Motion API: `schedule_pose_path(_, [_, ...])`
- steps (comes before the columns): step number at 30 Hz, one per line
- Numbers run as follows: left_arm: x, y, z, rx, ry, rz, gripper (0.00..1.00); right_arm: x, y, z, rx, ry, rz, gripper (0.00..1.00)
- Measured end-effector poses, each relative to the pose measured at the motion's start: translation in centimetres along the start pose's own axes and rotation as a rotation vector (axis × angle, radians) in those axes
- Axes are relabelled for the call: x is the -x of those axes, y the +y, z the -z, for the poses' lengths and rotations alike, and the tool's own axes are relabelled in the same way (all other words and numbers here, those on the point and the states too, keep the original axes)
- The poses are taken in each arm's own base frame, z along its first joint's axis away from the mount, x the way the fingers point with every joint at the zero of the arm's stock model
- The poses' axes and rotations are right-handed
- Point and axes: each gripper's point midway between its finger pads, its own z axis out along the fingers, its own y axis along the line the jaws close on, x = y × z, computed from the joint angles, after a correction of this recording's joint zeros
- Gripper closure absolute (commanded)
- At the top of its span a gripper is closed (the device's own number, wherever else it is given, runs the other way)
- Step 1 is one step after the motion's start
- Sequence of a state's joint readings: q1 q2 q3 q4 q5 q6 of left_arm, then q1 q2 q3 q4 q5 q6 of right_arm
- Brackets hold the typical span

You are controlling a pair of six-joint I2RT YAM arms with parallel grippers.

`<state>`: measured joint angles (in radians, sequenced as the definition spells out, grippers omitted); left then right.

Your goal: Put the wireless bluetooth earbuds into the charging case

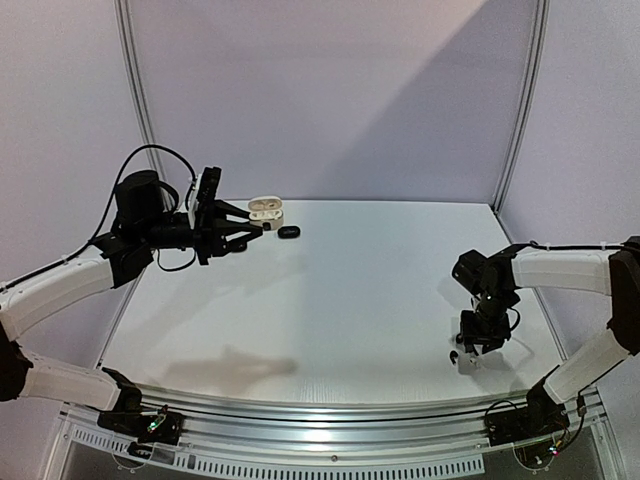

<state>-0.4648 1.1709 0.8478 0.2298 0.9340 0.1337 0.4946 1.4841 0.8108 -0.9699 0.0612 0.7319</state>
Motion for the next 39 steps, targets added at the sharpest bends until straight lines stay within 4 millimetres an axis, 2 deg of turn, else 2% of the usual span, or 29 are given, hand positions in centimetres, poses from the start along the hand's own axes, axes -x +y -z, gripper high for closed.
schedule_pose_path(4, [0.0,0.0,0.0,0.000,0.000,-0.008,1.00,0.0,0.5,-0.1,0.012,-0.008,0.016,0.72])
schedule_pose_path(14, [0.0,0.0,0.0,0.000,0.001,-0.011,1.00,-0.9,0.1,-0.9,0.002,0.012,0.025,0.77])
schedule_pose_path(30, [-0.1,0.0,0.0,-0.001,0.002,-0.025,1.00,-1.2,0.5,-1.1,-0.002,0.017,0.084,0.70])
schedule_pose_path(39, [-0.1,0.0,0.0,-0.001,0.002,-0.034,1.00,-1.5,0.5,-1.4,-0.051,0.059,0.195,0.73])
